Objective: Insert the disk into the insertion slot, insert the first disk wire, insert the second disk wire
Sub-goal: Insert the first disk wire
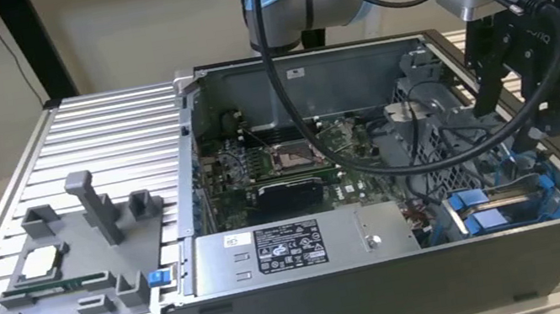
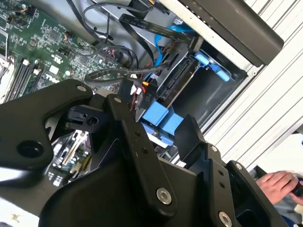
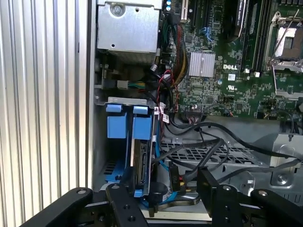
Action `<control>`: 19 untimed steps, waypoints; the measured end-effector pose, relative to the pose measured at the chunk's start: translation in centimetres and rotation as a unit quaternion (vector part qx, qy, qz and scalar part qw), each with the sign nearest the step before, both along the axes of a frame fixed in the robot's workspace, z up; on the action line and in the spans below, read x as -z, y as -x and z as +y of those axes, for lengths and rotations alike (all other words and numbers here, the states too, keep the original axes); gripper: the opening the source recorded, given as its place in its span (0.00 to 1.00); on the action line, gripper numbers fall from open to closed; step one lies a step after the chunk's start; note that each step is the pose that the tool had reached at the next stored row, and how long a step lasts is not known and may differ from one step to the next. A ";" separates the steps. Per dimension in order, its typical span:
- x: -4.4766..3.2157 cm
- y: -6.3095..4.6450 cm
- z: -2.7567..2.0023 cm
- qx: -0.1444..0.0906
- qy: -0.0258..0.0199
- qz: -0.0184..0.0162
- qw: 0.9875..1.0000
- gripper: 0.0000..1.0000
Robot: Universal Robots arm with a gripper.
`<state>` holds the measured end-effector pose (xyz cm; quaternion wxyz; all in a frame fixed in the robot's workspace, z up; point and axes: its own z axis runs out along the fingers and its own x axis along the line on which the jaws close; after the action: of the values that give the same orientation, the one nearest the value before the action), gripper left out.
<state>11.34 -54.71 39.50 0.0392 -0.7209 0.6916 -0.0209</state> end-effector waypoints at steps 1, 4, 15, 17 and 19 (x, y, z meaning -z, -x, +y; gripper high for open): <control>0.00 0.0 0.00 0.000 0.000 0.000 1.000 1.00; 0.00 0.0 0.00 0.000 0.000 0.000 1.000 1.00; 0.30 0.0 0.00 0.003 -0.014 0.000 1.000 1.00; 0.33 0.0 0.00 0.004 -0.018 0.000 1.000 1.00; 0.38 -0.1 0.01 0.005 -0.020 0.000 1.000 1.00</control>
<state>11.44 -54.71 39.12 0.0537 -0.7168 0.6952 -0.0077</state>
